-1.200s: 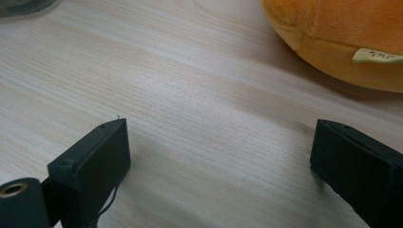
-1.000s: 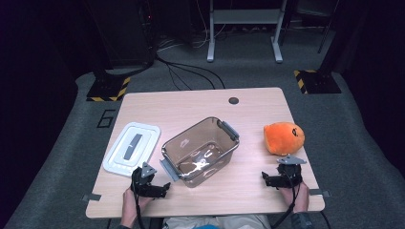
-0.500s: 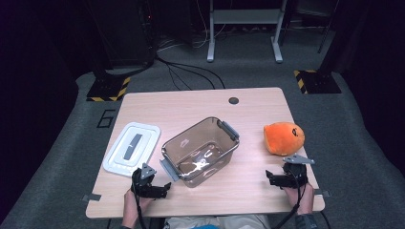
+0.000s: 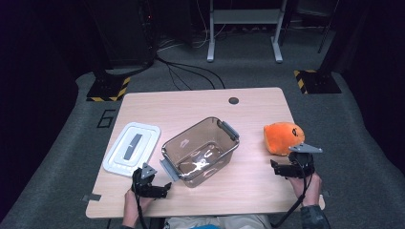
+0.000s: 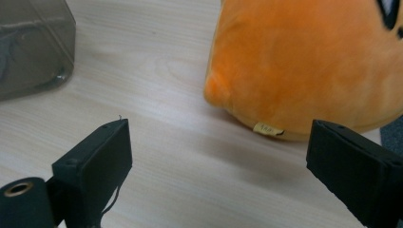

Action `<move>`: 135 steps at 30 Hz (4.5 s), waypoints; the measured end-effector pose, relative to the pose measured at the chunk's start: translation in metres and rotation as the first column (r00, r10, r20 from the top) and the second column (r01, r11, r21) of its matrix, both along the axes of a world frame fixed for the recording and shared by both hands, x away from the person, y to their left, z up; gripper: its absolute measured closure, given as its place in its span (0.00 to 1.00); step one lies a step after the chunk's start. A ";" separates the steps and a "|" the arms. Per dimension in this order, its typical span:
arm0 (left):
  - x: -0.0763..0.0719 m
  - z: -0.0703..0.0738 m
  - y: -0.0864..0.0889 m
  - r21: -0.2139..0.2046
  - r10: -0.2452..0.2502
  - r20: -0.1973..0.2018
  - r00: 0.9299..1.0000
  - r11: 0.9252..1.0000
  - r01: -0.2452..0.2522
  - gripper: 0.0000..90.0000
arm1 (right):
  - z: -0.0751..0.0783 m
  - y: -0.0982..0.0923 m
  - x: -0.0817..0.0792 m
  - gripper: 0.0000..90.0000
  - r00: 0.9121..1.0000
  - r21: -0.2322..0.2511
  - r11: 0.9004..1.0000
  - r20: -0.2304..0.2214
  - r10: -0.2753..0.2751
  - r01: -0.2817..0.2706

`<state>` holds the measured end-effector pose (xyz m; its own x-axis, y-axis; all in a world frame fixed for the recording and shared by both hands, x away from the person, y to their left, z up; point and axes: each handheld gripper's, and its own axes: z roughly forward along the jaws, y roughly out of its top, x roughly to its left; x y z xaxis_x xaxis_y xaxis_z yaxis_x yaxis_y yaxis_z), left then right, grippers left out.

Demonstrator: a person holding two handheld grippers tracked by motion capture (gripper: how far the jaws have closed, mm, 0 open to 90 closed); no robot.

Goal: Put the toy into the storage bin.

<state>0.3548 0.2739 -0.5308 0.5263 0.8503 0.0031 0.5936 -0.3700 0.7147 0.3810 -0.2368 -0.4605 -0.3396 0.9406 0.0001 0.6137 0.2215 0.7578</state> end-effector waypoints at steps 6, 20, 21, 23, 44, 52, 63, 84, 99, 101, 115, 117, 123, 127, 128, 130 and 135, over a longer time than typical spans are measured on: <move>0.000 0.000 0.000 -0.003 -0.002 -0.001 1.000 1.000 0.002 0.01 | 0.018 -0.005 0.010 0.08 1.000 -0.017 1.000 0.018 -0.014 0.014; 0.000 0.000 -0.001 0.004 -0.021 0.007 1.000 1.000 0.021 0.01 | 0.036 -0.018 0.055 0.04 0.996 -0.043 0.996 -0.011 -0.085 0.085; 0.000 0.000 -0.001 0.002 -0.023 0.004 1.000 1.000 0.023 0.01 | 0.037 -0.019 0.058 0.04 0.996 -0.043 0.995 -0.012 -0.089 0.088; 0.000 0.000 -0.001 0.001 -0.022 0.004 1.000 1.000 0.022 0.01 | 0.039 -0.018 0.066 0.02 0.995 -0.047 0.994 -0.024 -0.100 0.099; 0.000 -0.001 -0.001 0.001 -0.022 0.006 1.000 1.000 0.022 0.01 | 0.031 -0.016 0.109 0.24 0.977 -0.102 0.984 -0.143 -0.161 0.147; 0.000 0.000 -0.001 0.004 -0.025 0.005 1.000 1.000 0.025 0.01 | 0.031 -0.022 0.120 0.51 0.966 -0.059 0.990 -0.217 -0.141 0.131; 0.000 -0.001 -0.001 0.000 -0.022 0.006 1.000 1.000 0.022 0.01 | 0.038 -0.024 0.129 0.75 0.966 -0.045 0.994 -0.236 -0.108 0.100; 0.000 0.000 -0.001 0.001 -0.023 0.004 1.000 1.000 0.023 0.01 | 0.069 -0.003 0.131 0.74 0.972 -0.043 0.998 -0.228 -0.052 0.043; 0.000 -0.001 -0.001 0.001 -0.022 0.006 1.000 1.000 0.022 0.01 | 0.091 0.020 0.130 0.74 0.979 -0.037 0.999 -0.204 -0.002 -0.006; 0.000 -0.001 -0.001 0.001 -0.021 0.006 1.000 1.000 0.021 0.01 | 0.098 0.025 0.130 0.74 0.979 -0.033 0.999 -0.201 0.013 -0.020; 0.000 0.000 -0.001 0.000 -0.024 0.003 1.000 1.000 0.024 0.01 | 0.122 0.046 0.130 0.73 0.981 -0.020 0.998 -0.185 0.060 -0.065; 0.000 -0.001 -0.001 0.001 -0.021 0.006 1.000 1.000 0.021 0.01 | 0.125 0.050 0.129 0.73 0.982 -0.018 0.997 -0.177 0.069 -0.074; 0.000 -0.001 -0.001 0.001 -0.021 0.007 1.000 1.000 0.021 0.01 | 0.136 0.059 0.127 0.73 0.982 -0.026 0.995 -0.166 0.091 -0.097; 0.000 -0.001 -0.001 0.001 -0.021 0.006 1.000 1.000 0.021 0.01 | 0.146 0.067 0.125 0.73 0.984 -0.028 0.992 -0.135 0.118 -0.123; 0.000 -0.001 -0.001 0.001 -0.021 0.006 1.000 1.000 0.021 0.01 | 0.146 0.067 0.125 0.73 0.984 -0.028 0.992 -0.135 0.118 -0.123; 0.000 -0.001 -0.001 0.001 -0.021 0.007 1.000 1.000 0.021 0.01 | 0.150 0.071 0.124 0.73 0.984 -0.029 0.991 -0.127 0.124 -0.129; 0.000 -0.001 -0.001 0.001 -0.021 0.007 1.000 1.000 0.021 0.01 | 0.162 0.081 0.121 0.73 0.983 -0.032 0.988 -0.116 0.145 -0.149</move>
<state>0.3549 0.2730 -0.5314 0.5440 0.8390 0.0073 0.5810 -0.3830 0.7182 0.5025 -0.1554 -0.2986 -0.4741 0.8804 0.0097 0.6534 0.3444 0.6742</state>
